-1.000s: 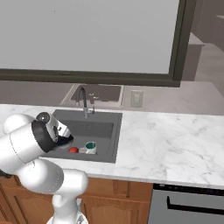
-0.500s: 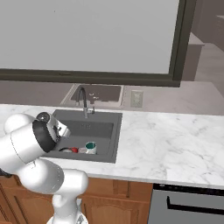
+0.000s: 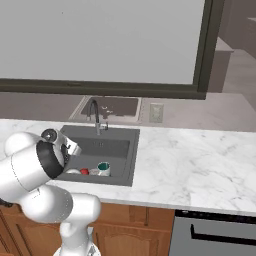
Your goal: Pick the teapot and mug and place them in the sink. Then turn on the water.
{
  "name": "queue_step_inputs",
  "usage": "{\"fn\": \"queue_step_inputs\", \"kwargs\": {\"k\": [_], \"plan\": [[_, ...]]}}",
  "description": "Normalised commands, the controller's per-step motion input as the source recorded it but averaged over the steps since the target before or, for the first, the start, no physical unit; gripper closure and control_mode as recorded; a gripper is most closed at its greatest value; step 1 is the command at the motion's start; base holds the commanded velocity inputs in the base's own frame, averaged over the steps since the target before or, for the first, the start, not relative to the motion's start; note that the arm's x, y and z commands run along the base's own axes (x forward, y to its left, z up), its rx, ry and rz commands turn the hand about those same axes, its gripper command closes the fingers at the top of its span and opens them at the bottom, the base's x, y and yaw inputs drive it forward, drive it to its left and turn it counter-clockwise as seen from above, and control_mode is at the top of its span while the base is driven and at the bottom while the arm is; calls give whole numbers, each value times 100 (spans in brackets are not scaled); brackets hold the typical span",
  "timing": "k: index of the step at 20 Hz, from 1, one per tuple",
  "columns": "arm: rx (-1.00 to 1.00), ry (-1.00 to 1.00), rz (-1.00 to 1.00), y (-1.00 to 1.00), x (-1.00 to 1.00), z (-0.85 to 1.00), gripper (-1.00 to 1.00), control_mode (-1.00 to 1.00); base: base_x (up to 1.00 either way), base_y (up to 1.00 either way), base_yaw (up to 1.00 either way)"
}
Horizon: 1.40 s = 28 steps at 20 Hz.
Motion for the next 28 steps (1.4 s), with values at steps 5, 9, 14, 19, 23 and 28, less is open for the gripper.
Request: {"fn": "queue_step_inputs", "kwargs": {"k": [5,9,14,19,23,28], "plan": [[0,-6,0,-27,-10,7,-100,-100,0,0,0],[2,-13,4,-65,-34,0,-100,-100,0,0,0],[4,-13,5,-72,-10,1,-100,-100,0,0,0],[3,-7,9,-71,0,8,-100,-100,0,0,0],[0,-5,11,-68,0,0,-100,-100,0,0,0],[0,-5,15,-71,7,0,-100,-100,0,0,0]]}}
